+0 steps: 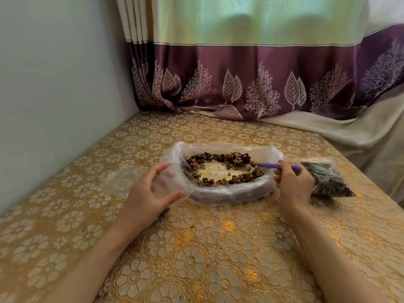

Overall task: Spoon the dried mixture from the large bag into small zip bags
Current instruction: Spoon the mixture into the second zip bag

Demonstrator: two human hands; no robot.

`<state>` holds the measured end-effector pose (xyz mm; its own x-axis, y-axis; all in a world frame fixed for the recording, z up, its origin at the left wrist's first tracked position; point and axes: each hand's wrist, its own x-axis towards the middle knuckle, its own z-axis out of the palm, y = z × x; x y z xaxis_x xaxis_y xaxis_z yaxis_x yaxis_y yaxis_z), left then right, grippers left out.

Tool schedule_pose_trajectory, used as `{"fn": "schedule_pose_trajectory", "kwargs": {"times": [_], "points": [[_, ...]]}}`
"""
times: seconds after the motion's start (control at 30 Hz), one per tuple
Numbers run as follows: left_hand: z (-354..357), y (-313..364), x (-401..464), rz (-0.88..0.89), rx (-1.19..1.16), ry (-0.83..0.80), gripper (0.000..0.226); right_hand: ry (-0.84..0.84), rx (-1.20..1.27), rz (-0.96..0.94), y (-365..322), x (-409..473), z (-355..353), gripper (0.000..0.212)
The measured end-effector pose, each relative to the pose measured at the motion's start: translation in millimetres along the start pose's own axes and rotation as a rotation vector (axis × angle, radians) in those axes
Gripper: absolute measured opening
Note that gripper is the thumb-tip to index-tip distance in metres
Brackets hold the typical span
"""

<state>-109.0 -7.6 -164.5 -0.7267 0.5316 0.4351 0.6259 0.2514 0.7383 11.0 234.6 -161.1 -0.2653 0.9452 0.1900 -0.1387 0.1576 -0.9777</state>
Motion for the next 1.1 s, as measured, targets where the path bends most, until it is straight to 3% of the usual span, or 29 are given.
{"fn": "schedule_pose_trajectory", "kwargs": {"times": [0.3, 0.5, 0.67, 0.8, 0.9, 1.1], "points": [[-2, -3, 3, -0.029, -0.033, 0.058, 0.076, -0.094, 0.179, -0.023, -11, -8, 6, 0.022], [0, -5, 4, -0.043, -0.114, 0.068, 0.050, -0.237, 0.289, -0.058, -31, -29, 18, 0.017], [0, -3, 5, -0.043, -0.124, 0.122, 0.065, -0.427, 0.362, -0.065, -46, -47, 24, 0.019], [-1, -2, 6, -0.063, -0.193, 0.149, 0.079, -0.626, 0.333, -0.137, -52, -59, 27, 0.017], [-2, 0, 5, -0.066, -0.255, 0.169, 0.075, -0.782, 0.244, -0.229, -53, -67, 28, 0.011], [-4, 3, 5, -0.060, -0.289, 0.211, 0.061, -0.827, 0.236, -0.227, -54, -62, 26, 0.013]]}}
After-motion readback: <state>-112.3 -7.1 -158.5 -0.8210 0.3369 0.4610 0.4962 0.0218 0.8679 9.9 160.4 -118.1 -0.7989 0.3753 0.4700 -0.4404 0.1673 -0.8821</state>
